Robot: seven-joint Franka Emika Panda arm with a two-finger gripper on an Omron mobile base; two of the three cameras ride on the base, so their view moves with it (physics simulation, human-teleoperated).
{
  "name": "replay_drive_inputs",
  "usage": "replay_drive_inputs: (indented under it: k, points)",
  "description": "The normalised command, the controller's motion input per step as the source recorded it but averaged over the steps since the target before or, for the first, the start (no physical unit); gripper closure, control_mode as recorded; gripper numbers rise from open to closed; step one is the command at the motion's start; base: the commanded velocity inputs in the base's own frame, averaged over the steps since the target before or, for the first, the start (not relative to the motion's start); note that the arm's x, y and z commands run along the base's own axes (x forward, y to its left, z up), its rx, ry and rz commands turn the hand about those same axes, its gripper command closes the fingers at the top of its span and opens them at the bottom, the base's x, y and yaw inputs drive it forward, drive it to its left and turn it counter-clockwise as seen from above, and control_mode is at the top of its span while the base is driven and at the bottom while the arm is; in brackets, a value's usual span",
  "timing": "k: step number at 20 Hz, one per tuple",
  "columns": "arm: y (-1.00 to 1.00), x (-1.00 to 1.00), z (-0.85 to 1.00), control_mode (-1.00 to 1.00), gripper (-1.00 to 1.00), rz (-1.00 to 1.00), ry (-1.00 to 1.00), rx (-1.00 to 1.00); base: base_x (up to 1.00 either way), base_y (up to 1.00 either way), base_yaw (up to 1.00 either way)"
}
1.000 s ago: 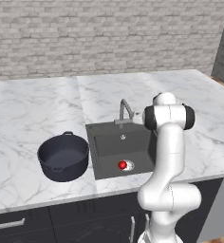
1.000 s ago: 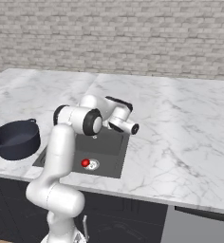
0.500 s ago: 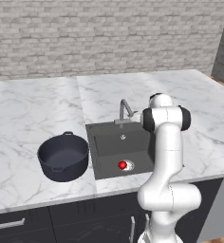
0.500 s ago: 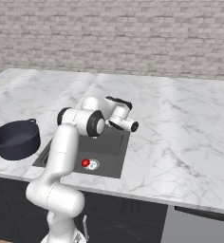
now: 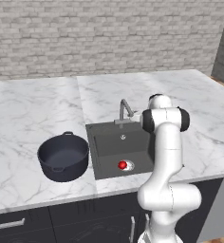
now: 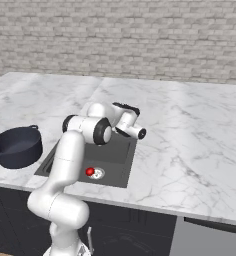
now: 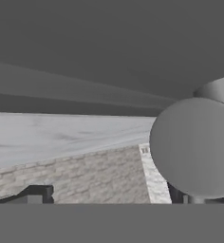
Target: Dump the tomato from the pot into the sink. Then turn on the water and wash the tomato. Then turn off the water and put the tomato back in the pot.
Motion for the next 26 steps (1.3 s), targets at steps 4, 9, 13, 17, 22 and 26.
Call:
replay_drive_inputs:
  k: [4,9,13,17,22,26]
  points:
    - [0.00,0.08,-0.14,-1.00,1.00,-0.04,0.00,0.00,0.00,0.00,0.00]
    - [-0.19,0.00,-0.01,-1.00,1.00,-0.08,0.00,0.00,0.00,0.00,0.00]
    - [-0.45,0.00,0.00,-1.00,1.00,-0.11,0.00,0.03,0.00,0.00,0.00]
    - [-0.63,0.00,0.00,-1.00,1.00,-0.12,0.00,0.05,0.00,0.00,0.00]
    - [-0.85,0.01,0.00,-1.00,1.00,-0.13,0.03,0.06,0.00,0.00,0.00]
    - [-0.98,0.04,0.00,-1.00,1.00,-0.12,0.05,0.07,0.00,0.00,0.00]
